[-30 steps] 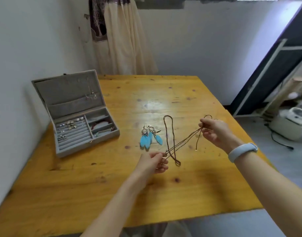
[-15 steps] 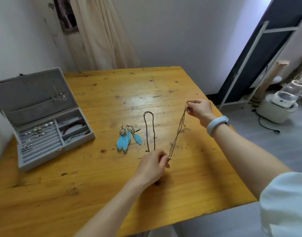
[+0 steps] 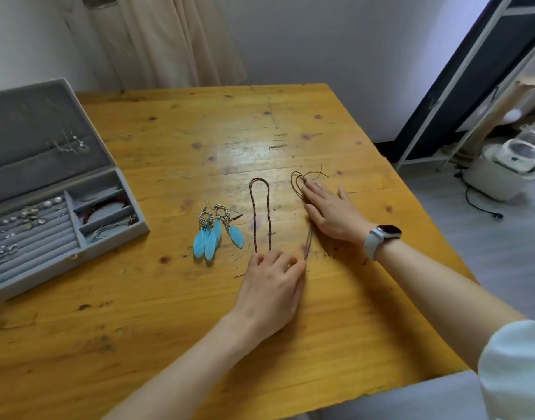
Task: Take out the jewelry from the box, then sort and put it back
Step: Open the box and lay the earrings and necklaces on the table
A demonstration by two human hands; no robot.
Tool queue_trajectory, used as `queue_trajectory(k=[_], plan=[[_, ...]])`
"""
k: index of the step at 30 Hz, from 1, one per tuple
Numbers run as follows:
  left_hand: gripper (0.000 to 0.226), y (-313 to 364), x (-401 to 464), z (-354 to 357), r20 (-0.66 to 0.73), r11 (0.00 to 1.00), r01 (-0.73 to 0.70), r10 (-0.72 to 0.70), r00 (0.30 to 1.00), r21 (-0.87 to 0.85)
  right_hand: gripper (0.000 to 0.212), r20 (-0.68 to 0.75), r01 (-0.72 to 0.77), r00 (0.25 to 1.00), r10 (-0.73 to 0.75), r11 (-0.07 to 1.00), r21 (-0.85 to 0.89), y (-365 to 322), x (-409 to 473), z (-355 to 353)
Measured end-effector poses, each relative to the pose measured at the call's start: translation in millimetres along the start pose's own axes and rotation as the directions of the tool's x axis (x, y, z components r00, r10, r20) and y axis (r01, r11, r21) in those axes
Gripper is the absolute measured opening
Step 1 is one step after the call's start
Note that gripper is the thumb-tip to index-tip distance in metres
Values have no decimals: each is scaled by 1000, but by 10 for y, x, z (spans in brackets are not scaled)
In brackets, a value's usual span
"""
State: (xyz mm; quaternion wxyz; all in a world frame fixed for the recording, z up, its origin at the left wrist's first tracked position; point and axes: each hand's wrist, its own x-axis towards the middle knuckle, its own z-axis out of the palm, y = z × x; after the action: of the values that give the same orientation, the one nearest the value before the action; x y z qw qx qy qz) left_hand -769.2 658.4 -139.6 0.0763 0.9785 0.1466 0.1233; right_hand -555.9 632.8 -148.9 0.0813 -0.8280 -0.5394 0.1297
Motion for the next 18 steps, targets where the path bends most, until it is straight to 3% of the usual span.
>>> queue_trajectory(k=[4,8,14,18], plan=[[30,8,2,1,22,999,-29,29,999,19,54,57,-34,997,42,990,-138,-40,127,11],[36,2,14,3,68,1000,-10,9,998,8,54,85,-43,995,58,985,-167,-106,229,-54],[43,-187,41,-155,53,997,54,-51,997,-49,37,-198,-1,980,0,1000,-4,-363,177,-213],[35,-615,104,-453,-32,993,117,-116,993,17,30,-269,126,957,-108,991,48,-779,271,-378]])
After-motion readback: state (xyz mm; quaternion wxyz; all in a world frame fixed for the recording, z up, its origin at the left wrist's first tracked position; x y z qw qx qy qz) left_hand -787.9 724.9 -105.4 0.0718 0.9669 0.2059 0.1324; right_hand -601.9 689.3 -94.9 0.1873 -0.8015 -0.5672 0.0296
